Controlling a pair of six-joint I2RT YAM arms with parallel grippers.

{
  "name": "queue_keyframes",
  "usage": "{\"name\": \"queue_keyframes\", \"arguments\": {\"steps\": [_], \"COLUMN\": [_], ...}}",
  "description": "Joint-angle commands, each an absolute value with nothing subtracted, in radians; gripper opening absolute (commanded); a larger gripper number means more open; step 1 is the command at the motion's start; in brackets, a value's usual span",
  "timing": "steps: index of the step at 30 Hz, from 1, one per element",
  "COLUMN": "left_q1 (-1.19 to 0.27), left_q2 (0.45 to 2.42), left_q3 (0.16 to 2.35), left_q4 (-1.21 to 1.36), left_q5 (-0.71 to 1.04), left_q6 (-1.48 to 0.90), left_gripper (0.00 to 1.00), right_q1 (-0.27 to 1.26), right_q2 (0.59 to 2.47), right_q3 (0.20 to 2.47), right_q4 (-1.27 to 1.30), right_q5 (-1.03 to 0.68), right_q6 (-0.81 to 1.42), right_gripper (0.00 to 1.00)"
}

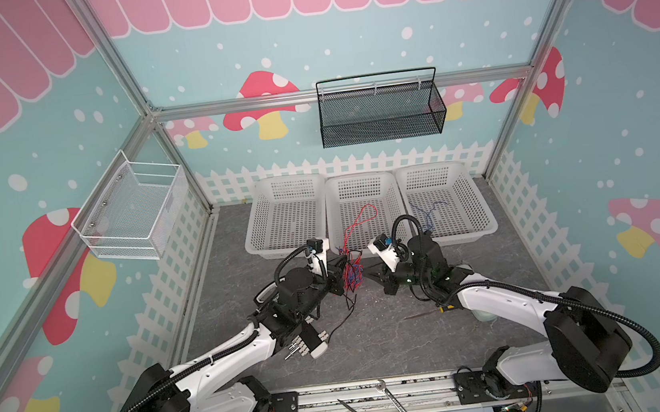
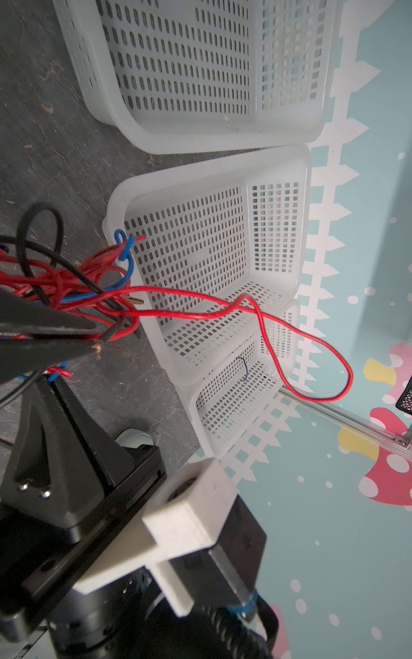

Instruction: Untangle the cables

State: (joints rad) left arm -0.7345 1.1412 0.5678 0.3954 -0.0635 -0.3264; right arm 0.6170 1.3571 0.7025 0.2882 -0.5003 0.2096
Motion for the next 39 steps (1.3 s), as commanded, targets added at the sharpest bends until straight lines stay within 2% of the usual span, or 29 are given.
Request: {"name": "queue_keyframes", "arguments": {"steps": [1,8,16,22,29,32,33,35,37,39], "left_q1": [-0.736,-0.731,-0.697,-0.681,-0.695,-0.699,-0.699,-0.701,-0.702,-0.704], "left_q2": [1.115,1.072,0.947,0.911,0.991,1.017,1.022,1.021,1.013,0.999], "left_q3": [0.582,0.555,0.476,0.457,0.443,0.437,0.435,0.428,0.423,0.423], "left_q4": [0.423,0.308,0.219,0.166,0.223,0.241,0.246,0.257,0.258,0.254], "left_q5": [-0.100,-0.213,-0.289,-0.283,-0.081,-0.044,-0.042,-0.023,-0.003,0.006], "left_q6": [-0.334,-0.324,-0.343,-0.338,-0.294,-0.281,-0.279,-0.267,-0.249,-0.230], "left_gripper": [0.00,0.00,0.00,0.00,0.00,0.00,0.01,0.11,0.29,0.39], "right_q1": [0.622,0.620,0.616,0.615,0.617,0.618,0.617,0.617,0.617,0.617], "right_q2": [1.343,1.235,1.090,1.042,1.038,1.046,1.050,1.061,1.071,1.085], "right_q3": [0.708,0.641,0.538,0.525,0.567,0.591,0.598,0.610,0.616,0.622], "right_q4": [0.299,0.187,0.117,0.087,0.088,0.065,0.051,0.031,0.020,0.012], "right_q5": [-0.448,-0.168,0.025,0.048,-0.097,-0.104,-0.093,-0.086,-0.081,-0.068], "right_q6": [0.188,0.171,0.205,0.193,0.130,0.107,0.104,0.093,0.087,0.086], "right_gripper": [0.00,0.00,0.00,0.00,0.00,0.00,0.00,0.00,0.00,0.00]}}
